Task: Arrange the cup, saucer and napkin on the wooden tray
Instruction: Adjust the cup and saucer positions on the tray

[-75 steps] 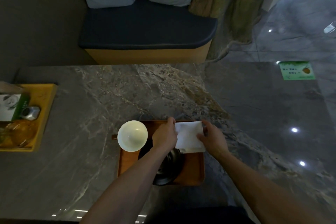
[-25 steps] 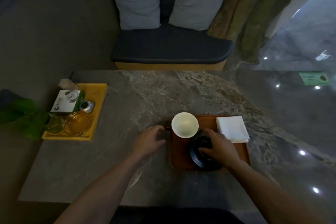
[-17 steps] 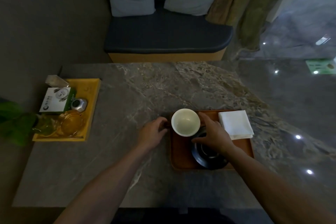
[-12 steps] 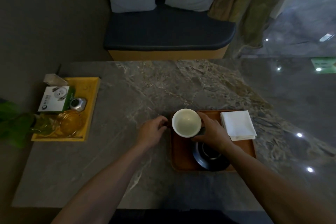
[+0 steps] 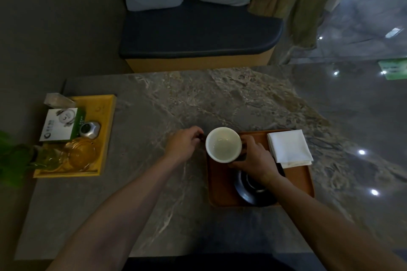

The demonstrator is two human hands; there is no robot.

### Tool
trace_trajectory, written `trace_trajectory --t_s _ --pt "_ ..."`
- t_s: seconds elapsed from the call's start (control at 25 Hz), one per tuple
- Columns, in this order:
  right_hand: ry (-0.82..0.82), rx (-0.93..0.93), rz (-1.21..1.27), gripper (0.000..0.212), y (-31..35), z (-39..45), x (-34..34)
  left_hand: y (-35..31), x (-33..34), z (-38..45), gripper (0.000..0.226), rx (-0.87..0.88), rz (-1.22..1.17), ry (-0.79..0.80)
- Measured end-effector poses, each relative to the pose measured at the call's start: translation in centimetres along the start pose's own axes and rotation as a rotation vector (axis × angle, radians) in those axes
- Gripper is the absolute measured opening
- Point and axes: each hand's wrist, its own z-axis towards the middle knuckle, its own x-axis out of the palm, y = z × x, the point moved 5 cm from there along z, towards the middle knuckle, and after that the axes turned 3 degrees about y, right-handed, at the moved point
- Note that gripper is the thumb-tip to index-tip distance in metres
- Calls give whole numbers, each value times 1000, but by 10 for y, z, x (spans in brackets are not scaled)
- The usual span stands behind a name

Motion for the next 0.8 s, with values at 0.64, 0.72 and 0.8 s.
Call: trace_trajectory --t_s 0.64,0.72,0.8 --pt "-61 14 -66 84 3 -2 5 -9 -6 22 31 51 38 14" --pt "-54 15 -62 87 4 -1 4 -7 -5 21 32 41 5 8" --pt "-42 -2 -68 92 5 0 2 -5 -3 16 36 30 -58 -13"
